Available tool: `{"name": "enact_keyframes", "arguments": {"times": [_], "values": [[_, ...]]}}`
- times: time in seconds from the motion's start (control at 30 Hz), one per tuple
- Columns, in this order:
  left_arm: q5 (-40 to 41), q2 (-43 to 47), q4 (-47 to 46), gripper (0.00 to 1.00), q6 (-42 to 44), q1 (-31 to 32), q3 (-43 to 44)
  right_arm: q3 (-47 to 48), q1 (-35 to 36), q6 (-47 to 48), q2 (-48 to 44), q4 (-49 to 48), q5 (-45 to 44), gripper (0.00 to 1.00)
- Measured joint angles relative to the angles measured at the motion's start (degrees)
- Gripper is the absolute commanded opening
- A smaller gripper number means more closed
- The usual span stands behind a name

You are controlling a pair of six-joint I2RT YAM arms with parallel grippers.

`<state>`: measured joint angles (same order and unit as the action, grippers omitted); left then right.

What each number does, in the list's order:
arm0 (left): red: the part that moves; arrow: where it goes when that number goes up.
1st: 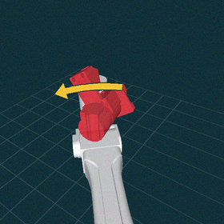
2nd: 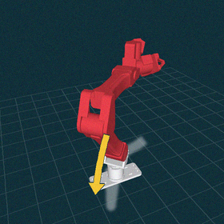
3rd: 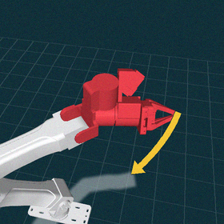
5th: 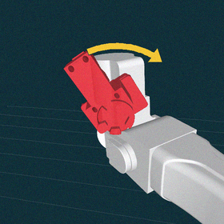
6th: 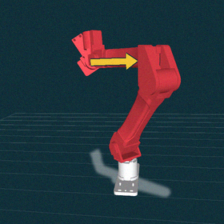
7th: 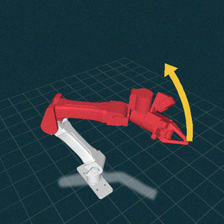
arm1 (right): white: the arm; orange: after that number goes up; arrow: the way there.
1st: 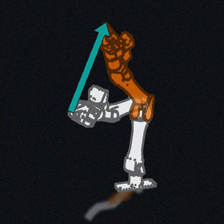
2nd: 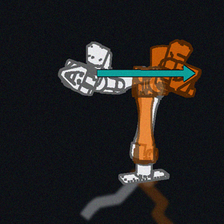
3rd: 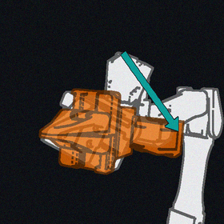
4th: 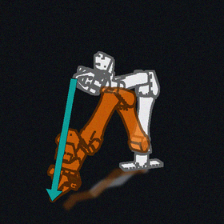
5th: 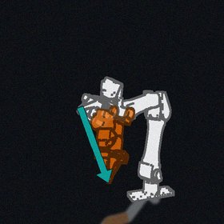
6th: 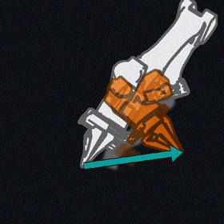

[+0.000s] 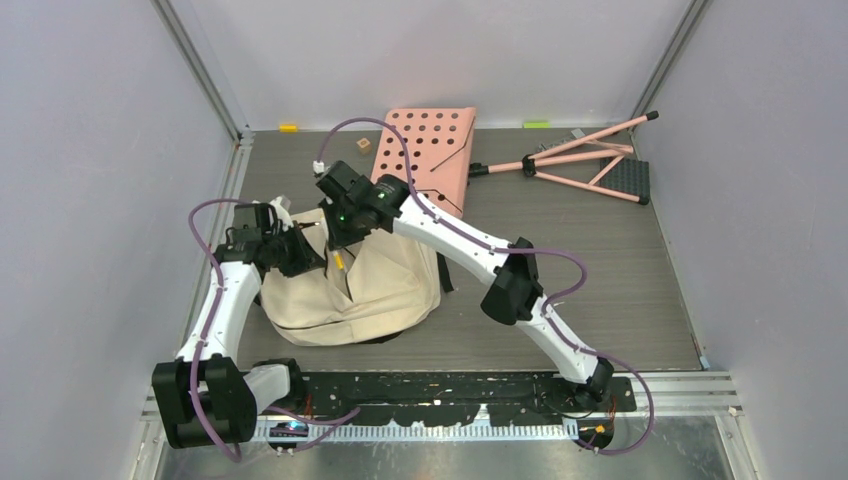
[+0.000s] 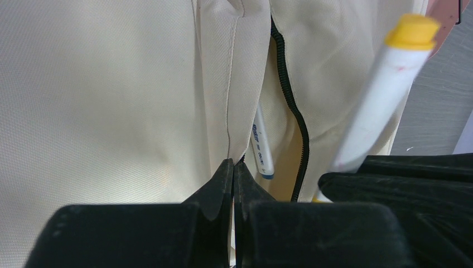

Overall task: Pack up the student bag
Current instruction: Place the stationery in the student bag.

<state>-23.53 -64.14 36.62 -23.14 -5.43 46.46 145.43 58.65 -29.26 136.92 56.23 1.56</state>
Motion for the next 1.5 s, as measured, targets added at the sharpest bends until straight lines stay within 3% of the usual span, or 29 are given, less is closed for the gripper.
{"name": "enact_keyframes", "arguments": {"times": [0.47,0.53,0.63,0.7,0.8,0.93,1.1,1.23,1.5], "values": [[-0.79,-1.07,-0.24,0.0,-1.79,0.0,0.31,3.34,0.0,0.0,4.55,6.45,3.1,0.01],[-1.11,-1.42,-0.33,0.0,-2.01,0.0,0.31,3.85,0.0,0.0,5.4,7.1,3.72,0.08],[-1.33,-1.49,-0.39,0.0,-2.14,0.0,0.31,5.07,0.0,0.07,6.69,7.89,4.52,0.35],[-1.36,-1.49,-0.39,0.0,-2.14,0.0,0.31,5.22,0.0,0.13,6.84,8.17,4.66,0.48],[-1.18,-1.46,-0.35,0.0,-1.95,0.0,0.33,4.79,-0.02,0.55,6.6,7.58,4.55,0.59],[0.39,-0.94,0.44,0.0,-1.4,0.0,0.42,-0.79,-0.55,0.46,3.8,4.55,3.72,0.65],[1.55,-0.46,1.09,0.0,-0.37,0.0,1.27,-8.87,-2.86,-0.55,-1.66,-0.96,3.82,0.64],[1.68,-0.46,1.38,0.0,-0.15,0.0,1.42,-8.98,-5.88,-1.92,-2.86,-5.53,4.9,0.57],[1.68,-0.46,1.66,0.0,0.11,0.0,1.42,-6.03,-10.58,-6.03,-1.09,-12.04,6.6,0.54]]}}
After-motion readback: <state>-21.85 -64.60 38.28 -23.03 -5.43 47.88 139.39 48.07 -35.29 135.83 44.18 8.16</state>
